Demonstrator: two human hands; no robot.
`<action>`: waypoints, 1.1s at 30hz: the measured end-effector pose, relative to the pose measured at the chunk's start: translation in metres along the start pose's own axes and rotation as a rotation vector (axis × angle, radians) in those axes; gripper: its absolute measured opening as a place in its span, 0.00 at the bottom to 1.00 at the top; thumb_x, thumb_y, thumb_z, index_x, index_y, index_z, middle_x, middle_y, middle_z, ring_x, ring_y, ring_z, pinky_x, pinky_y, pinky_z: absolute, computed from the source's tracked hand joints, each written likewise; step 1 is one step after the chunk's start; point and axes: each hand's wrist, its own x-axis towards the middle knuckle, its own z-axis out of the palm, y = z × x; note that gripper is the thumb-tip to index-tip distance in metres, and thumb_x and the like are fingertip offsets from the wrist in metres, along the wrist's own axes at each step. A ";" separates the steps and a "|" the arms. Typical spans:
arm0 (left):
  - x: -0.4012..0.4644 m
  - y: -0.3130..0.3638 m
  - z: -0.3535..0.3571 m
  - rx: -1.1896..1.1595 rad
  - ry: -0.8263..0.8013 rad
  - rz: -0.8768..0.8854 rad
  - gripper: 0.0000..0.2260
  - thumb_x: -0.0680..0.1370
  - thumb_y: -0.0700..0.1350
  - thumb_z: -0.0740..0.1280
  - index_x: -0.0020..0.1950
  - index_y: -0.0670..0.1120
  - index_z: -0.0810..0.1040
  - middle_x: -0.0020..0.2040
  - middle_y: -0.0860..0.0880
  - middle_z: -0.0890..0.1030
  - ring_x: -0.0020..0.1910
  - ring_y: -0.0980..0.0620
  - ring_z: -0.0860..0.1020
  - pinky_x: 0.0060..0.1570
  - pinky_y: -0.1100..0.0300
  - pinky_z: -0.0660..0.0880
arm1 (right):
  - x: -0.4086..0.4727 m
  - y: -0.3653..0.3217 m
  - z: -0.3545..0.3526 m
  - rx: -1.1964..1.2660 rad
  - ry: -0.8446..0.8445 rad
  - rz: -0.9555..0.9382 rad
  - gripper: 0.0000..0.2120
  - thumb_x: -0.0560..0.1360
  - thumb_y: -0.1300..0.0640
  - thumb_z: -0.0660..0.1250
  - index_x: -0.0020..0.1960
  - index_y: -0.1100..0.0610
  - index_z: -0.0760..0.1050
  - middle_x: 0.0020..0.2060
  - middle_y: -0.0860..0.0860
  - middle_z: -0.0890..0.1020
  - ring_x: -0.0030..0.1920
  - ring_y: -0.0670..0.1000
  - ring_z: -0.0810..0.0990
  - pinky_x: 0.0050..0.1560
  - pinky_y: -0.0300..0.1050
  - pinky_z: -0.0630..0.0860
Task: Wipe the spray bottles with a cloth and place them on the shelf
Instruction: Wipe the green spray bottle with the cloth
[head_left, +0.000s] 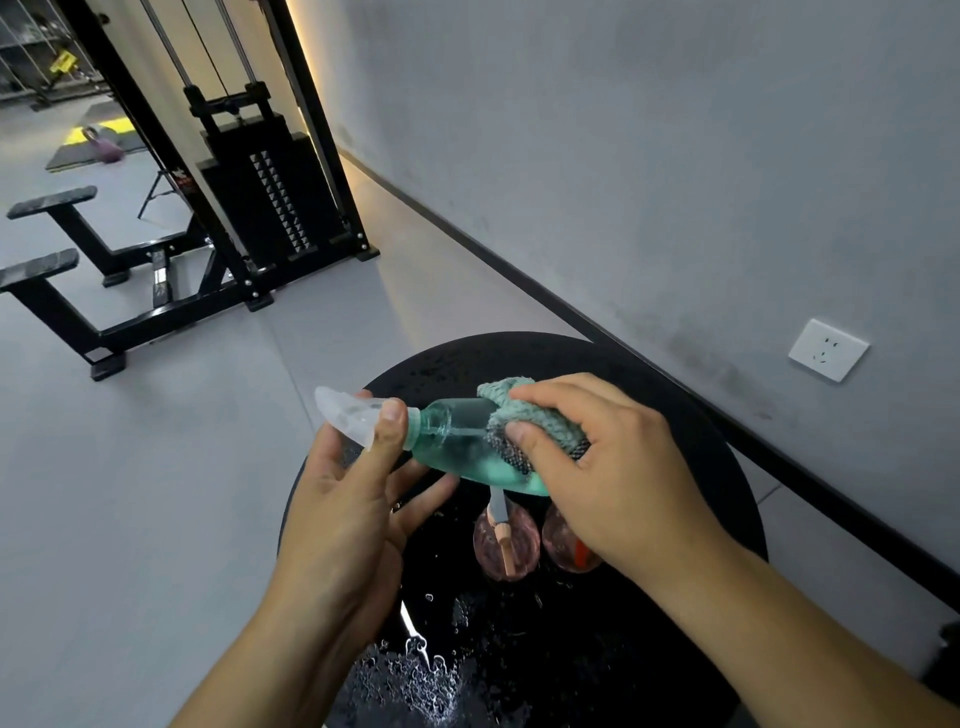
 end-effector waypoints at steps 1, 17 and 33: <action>0.001 0.000 -0.001 -0.012 0.013 -0.001 0.08 0.79 0.49 0.70 0.56 0.48 0.79 0.55 0.44 0.88 0.55 0.43 0.88 0.54 0.44 0.85 | 0.001 0.002 -0.003 -0.001 0.023 0.022 0.12 0.79 0.55 0.73 0.61 0.51 0.83 0.53 0.39 0.81 0.55 0.34 0.79 0.49 0.21 0.72; 0.000 0.002 0.001 -0.029 0.083 -0.007 0.18 0.83 0.50 0.68 0.65 0.37 0.79 0.58 0.41 0.88 0.57 0.44 0.87 0.55 0.47 0.85 | -0.006 -0.001 0.004 0.026 0.067 -0.028 0.13 0.78 0.56 0.74 0.62 0.49 0.83 0.56 0.37 0.80 0.59 0.37 0.78 0.57 0.29 0.76; 0.001 -0.005 0.002 0.001 0.105 -0.004 0.13 0.83 0.48 0.69 0.63 0.42 0.81 0.56 0.43 0.88 0.54 0.45 0.88 0.53 0.48 0.86 | -0.007 -0.004 0.011 -0.017 -0.005 -0.040 0.14 0.79 0.54 0.72 0.64 0.48 0.82 0.57 0.37 0.79 0.59 0.38 0.78 0.57 0.30 0.76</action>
